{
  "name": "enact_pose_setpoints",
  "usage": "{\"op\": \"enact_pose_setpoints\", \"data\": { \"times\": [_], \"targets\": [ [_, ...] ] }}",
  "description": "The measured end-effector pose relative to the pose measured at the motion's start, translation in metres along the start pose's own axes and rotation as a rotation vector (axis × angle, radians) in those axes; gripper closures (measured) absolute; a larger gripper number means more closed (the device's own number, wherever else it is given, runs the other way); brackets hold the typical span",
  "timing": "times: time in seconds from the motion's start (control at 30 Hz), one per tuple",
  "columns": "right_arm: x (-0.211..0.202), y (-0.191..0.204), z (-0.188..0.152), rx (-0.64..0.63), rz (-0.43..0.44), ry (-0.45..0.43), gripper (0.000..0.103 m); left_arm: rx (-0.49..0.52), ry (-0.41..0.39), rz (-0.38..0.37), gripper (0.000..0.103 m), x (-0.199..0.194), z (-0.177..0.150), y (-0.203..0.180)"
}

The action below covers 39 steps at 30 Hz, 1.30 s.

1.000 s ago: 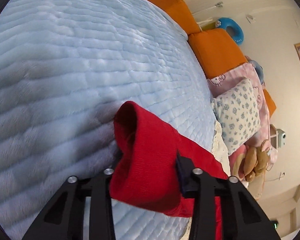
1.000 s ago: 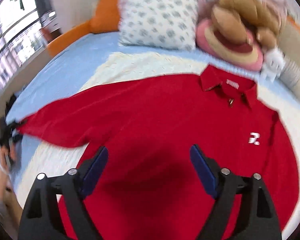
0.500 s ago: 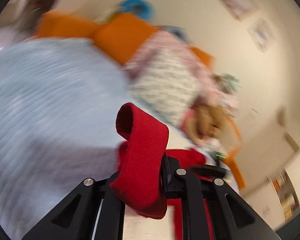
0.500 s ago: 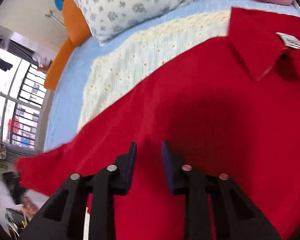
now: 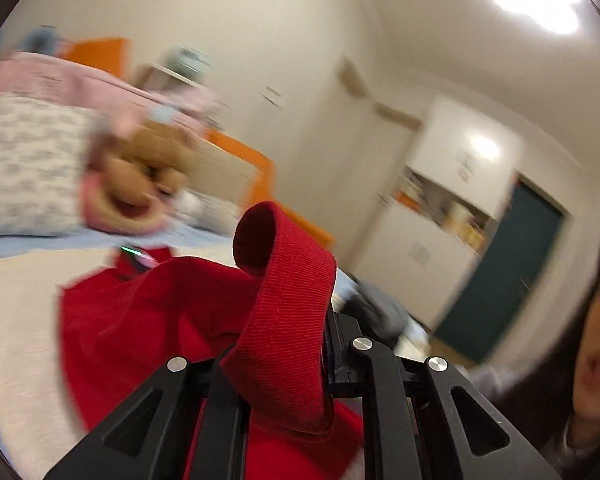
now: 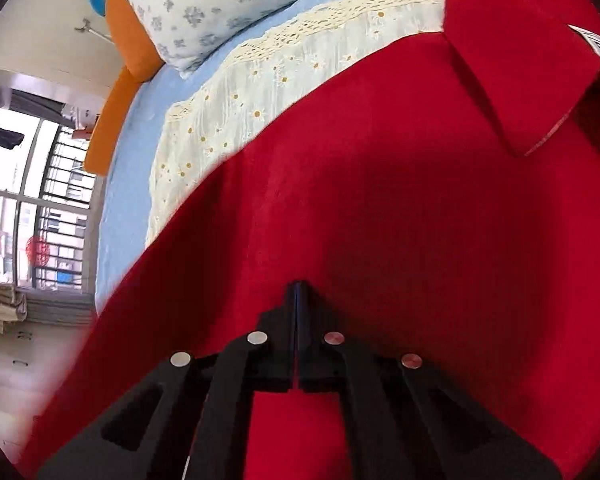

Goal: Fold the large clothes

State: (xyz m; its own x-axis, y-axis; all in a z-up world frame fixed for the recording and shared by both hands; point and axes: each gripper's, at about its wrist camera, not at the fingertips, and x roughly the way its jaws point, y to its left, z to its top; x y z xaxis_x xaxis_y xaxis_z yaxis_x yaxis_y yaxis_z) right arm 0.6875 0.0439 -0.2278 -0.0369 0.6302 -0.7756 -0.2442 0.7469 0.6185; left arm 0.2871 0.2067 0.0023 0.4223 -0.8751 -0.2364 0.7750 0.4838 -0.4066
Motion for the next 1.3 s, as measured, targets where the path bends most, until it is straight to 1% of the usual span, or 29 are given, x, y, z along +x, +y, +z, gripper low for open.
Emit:
{"op": "enact_pose_setpoints", "data": {
  "times": [0.07, 0.1, 0.17, 0.27, 0.3, 0.4, 0.47, 0.53, 0.63, 0.67, 0.73, 0.77, 0.8, 0.83, 0.87, 0.9, 0.93, 0.97, 1.0, 1.07, 1.1, 1.13, 1.2, 1.23, 1.27, 1.3],
  "targets": [
    [0.0, -0.002, 0.002, -0.006, 0.018, 0.013, 0.103, 0.051, 0.087, -0.053, 0.087, 0.034, -0.014, -0.016],
    [-0.001, -0.006, 0.005, 0.004, 0.041, 0.024, 0.103, 0.077, 0.151, -0.085, 0.087, 0.055, -0.027, -0.025],
    [-0.002, -0.009, 0.009, -0.001, 0.057, 0.03, 0.103, 0.117, 0.277, -0.133, 0.087, 0.094, -0.057, -0.038],
    [-0.001, -0.003, 0.011, -0.063, 0.041, 0.04, 0.103, 0.149, 0.416, -0.158, 0.087, 0.14, -0.099, -0.05],
    [-0.001, -0.002, 0.013, -0.072, 0.041, 0.045, 0.103, 0.148, 0.451, -0.165, 0.087, 0.154, -0.111, -0.052],
    [-0.002, 0.0, 0.014, -0.102, 0.024, 0.045, 0.103, 0.128, 0.513, -0.193, 0.087, 0.183, -0.14, -0.054],
    [-0.004, 0.003, 0.013, -0.132, -0.004, 0.024, 0.103, 0.147, 0.536, -0.197, 0.087, 0.197, -0.154, -0.059],
    [-0.007, 0.004, 0.015, -0.134, -0.017, -0.003, 0.103, 0.171, 0.56, -0.182, 0.086, 0.212, -0.171, -0.063],
    [-0.009, 0.002, 0.018, -0.135, -0.03, -0.025, 0.103, 0.167, 0.589, -0.158, 0.084, 0.232, -0.192, -0.065],
    [-0.01, 0.004, 0.018, -0.137, -0.044, -0.037, 0.103, 0.155, 0.594, -0.156, 0.084, 0.235, -0.196, -0.064],
    [-0.018, 0.003, 0.016, -0.146, -0.118, -0.084, 0.103, 0.122, 0.587, -0.144, 0.083, 0.245, -0.2, -0.064],
    [-0.023, 0.005, 0.015, -0.15, -0.157, -0.106, 0.103, 0.121, 0.581, -0.135, 0.083, 0.25, -0.199, -0.062],
    [-0.031, 0.008, 0.013, -0.149, -0.2, -0.134, 0.098, 0.129, 0.577, -0.107, 0.083, 0.256, -0.202, -0.063],
    [-0.039, 0.009, 0.011, -0.151, -0.22, -0.145, 0.097, 0.118, 0.58, -0.091, 0.081, 0.259, -0.205, -0.049],
    [-0.045, 0.009, 0.009, -0.151, -0.23, -0.148, 0.095, 0.087, 0.573, -0.073, 0.078, 0.264, -0.209, -0.046],
    [-0.056, 0.009, 0.005, -0.149, -0.255, -0.154, 0.084, 0.066, 0.566, -0.062, 0.057, 0.266, -0.212, -0.044],
    [-0.067, 0.009, 0.001, -0.154, -0.276, -0.158, 0.063, 0.05, 0.563, -0.036, 0.047, 0.269, -0.217, -0.043],
    [-0.084, 0.009, -0.007, -0.17, -0.302, -0.172, 0.051, 0.05, 0.556, -0.027, 0.047, 0.269, -0.221, -0.045],
    [-0.095, 0.009, -0.013, -0.183, -0.329, -0.189, 0.043, 0.055, 0.549, -0.014, 0.044, 0.269, -0.222, -0.047],
    [-0.123, 0.006, -0.031, -0.207, -0.389, -0.22, 0.043, 0.035, 0.518, 0.002, 0.036, 0.263, -0.219, -0.055],
    [-0.142, 0.0, -0.043, -0.199, -0.393, -0.227, 0.043, 0.032, 0.493, 0.011, 0.028, 0.259, -0.215, -0.06],
    [-0.153, -0.005, -0.056, -0.193, -0.391, -0.231, 0.043, 0.025, 0.455, 0.025, 0.024, 0.245, -0.202, -0.059],
    [-0.176, -0.006, -0.084, -0.198, -0.365, -0.239, 0.043, -0.018, 0.367, 0.013, 0.02, 0.221, -0.184, -0.062],
    [-0.19, -0.005, -0.107, -0.213, -0.354, -0.242, 0.041, -0.03, 0.329, 0.027, 0.018, 0.205, -0.176, -0.059],
    [-0.188, -0.001, -0.111, -0.227, -0.354, -0.239, 0.041, -0.039, 0.293, 0.052, 0.017, 0.192, -0.167, -0.058],
    [-0.196, 0.007, -0.133, -0.262, -0.369, -0.239, 0.039, -0.05, 0.251, 0.08, 0.014, 0.175, -0.158, -0.054]
  ]
}}
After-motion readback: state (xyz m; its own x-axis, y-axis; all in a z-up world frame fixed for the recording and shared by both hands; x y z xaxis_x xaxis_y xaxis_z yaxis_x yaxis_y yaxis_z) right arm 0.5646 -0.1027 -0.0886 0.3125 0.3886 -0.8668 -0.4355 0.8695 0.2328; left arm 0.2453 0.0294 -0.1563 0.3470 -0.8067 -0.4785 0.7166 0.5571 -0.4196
